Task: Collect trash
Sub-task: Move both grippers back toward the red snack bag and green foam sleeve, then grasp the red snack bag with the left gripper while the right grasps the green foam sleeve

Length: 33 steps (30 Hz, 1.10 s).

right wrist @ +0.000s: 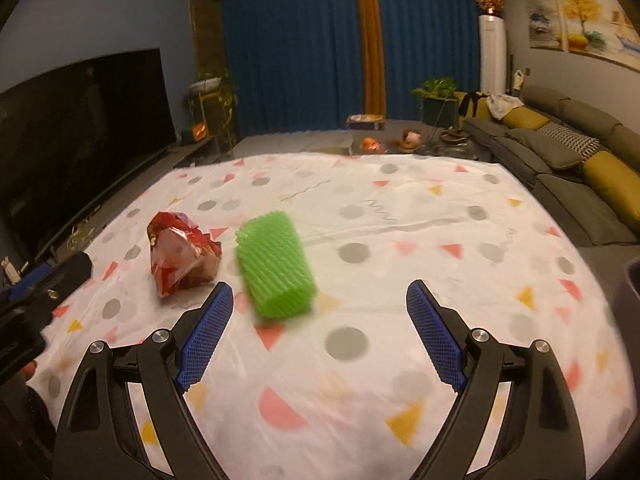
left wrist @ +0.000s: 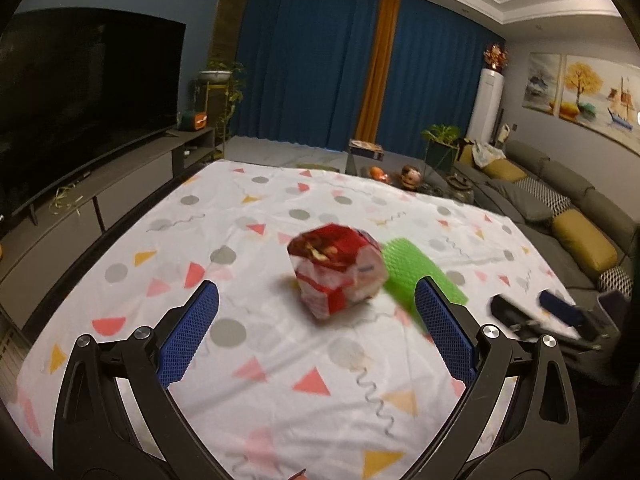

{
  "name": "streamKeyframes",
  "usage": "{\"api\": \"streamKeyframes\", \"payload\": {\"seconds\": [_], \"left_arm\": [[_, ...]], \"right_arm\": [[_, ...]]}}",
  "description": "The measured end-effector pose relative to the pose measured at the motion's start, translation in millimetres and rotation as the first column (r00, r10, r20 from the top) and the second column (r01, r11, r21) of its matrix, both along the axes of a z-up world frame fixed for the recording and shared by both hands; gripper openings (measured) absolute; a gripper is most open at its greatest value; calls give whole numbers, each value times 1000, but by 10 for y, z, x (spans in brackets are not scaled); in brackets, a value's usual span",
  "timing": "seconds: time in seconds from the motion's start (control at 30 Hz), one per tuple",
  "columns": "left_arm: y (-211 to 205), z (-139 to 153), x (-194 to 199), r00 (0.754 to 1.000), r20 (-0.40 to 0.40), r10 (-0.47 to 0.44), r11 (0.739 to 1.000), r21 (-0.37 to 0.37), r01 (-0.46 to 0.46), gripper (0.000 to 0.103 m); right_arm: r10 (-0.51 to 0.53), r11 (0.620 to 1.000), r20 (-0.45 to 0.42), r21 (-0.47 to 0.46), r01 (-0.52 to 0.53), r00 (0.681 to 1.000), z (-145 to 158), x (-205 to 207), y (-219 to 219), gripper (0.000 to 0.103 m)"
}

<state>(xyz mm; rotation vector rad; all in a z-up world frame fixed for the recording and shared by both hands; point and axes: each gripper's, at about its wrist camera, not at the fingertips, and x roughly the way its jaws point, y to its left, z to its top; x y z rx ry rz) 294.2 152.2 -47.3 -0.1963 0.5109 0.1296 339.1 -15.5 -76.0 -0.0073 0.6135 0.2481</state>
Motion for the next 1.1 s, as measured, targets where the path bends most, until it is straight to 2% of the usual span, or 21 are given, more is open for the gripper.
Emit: {"api": "streamKeyframes", "payload": {"seconds": [0.13, 0.3, 0.37, 0.43, 0.5, 0.53, 0.6, 0.67, 0.83, 0.87, 1.0, 1.1], "left_arm": [[69, -23, 148, 1000, -2, -17, 1000, -25, 17, 97], [108, -88, 334, 1000, -15, -27, 999, -42, 26, 97], [107, -115, 408, 999, -22, -33, 999, -42, 32, 97], [108, -142, 477, 999, -30, -40, 998, -47, 39, 97], [95, -174, 554, 998, -43, -50, 997, -55, 48, 97], [86, -189, 591, 997, -49, -57, 997, -61, 54, 97], [65, -231, 672, 996, -64, -67, 996, -69, 63, 97], [45, -273, 748, 994, -79, -73, 995, -72, 68, 97], [29, -366, 938, 988, -124, -92, 992, -100, 79, 96], [24, -389, 979, 986, -135, -99, 990, -112, 84, 94], [8, -479, 1087, 975, -179, -133, 984, -141, 109, 72], [-28, -501, 1082, 971, -178, -160, 980, -149, 134, 60]], "right_arm": [[21, 999, -44, -37, -22, 999, -126, 290, 234, 85], [32, 998, -127, -46, -38, 991, -288, 542, 310, 74], [25, 998, -143, -49, -33, 989, -314, 615, 320, 73], [28, 997, -162, -61, -38, 986, -356, 678, 350, 65], [48, 997, -192, -55, -59, 980, -406, 717, 380, 49], [59, 996, -202, -53, -71, 978, -424, 726, 390, 45], [81, 995, -200, -42, -91, 977, -421, 707, 388, 27], [93, 994, -174, -46, -102, 980, -389, 655, 369, 16], [65, 998, -125, -18, -67, 990, -289, 497, 128, 14], [61, 998, -119, -9, -63, 991, -261, 475, 81, 14], [53, 999, -81, 7, -53, 995, -128, 321, -114, 14], [49, 999, -57, 8, -48, 997, -50, 198, -241, 14]]}}
